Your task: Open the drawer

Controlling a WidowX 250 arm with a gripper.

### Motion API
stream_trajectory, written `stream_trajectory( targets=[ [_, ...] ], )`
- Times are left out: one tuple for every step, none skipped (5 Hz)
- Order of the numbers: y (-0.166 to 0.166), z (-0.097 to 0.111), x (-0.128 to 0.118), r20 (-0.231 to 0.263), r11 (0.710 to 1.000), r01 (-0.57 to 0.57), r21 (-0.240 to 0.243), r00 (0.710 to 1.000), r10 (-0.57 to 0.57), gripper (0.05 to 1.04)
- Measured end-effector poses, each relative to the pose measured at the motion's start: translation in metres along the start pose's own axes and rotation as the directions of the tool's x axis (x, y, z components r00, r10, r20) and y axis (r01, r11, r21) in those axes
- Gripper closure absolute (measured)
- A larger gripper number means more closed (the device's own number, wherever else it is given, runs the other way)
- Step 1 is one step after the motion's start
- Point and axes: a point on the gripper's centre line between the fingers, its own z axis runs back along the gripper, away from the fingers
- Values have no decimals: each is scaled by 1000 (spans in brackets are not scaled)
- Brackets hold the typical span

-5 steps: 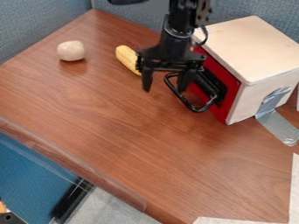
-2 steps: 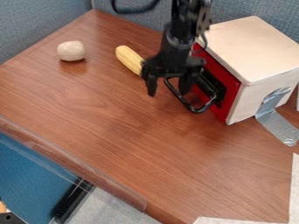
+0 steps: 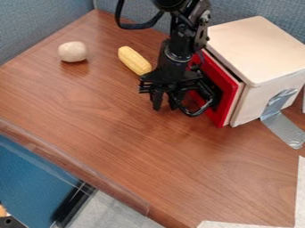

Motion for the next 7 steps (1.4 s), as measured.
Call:
stream_trajectory(
  targets=[
    [-1,0,1,4,1000,-2,-6,1000,2,732],
    [3,-1,-3,-5,1000,0,2,1000,0,733],
    [22,2,-3,-16,1000,-2,15,1000,2,735],
    [40,2,-6,-13,999,-4,35,1000,5,736],
    [58,1,-9,-19,998,-16,53,1000,17,761],
    [69,5,-11,-13,998,-25,61,1000,26,848],
    [77,4,-12,-18,996,-51,69,998,52,919]
  ],
)
